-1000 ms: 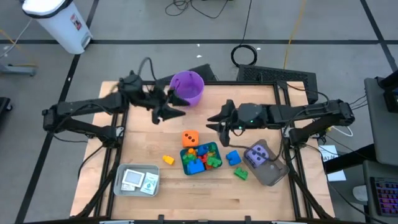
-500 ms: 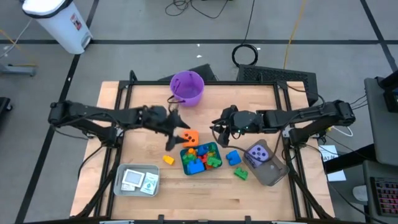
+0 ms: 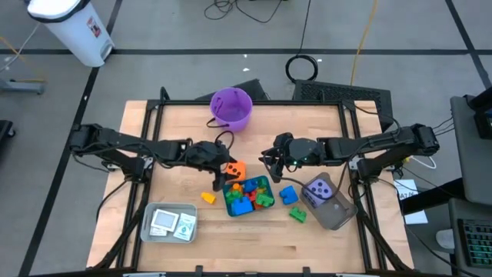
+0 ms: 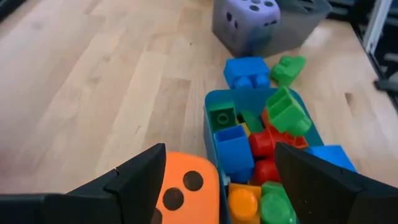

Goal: Pick & Place Toys
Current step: Put the orange dice into the black bin

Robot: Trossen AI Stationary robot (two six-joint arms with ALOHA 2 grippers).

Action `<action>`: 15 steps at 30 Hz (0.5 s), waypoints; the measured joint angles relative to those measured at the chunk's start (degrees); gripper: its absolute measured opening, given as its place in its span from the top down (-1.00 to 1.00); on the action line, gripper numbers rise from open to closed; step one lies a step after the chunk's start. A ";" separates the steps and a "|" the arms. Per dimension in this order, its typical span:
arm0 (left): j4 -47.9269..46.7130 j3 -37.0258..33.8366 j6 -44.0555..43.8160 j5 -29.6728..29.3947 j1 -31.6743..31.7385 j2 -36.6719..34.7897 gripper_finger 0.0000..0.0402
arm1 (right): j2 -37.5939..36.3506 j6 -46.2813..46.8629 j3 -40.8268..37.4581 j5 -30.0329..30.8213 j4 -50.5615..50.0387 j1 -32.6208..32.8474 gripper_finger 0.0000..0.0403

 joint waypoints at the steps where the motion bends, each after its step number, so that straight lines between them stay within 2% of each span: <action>1: -0.01 0.00 -1.61 0.02 0.14 0.00 -0.52 | 0.00 0.00 0.00 0.00 0.00 0.00 0.43; 4: 0.02 0.00 -4.81 -0.07 0.21 0.00 -0.52 | 0.00 -0.02 0.00 -0.02 -0.02 0.02 0.43; 15: -0.77 0.02 -1.61 1.84 0.21 0.02 -0.52 | 0.00 -0.09 0.00 -0.04 -0.03 0.02 0.43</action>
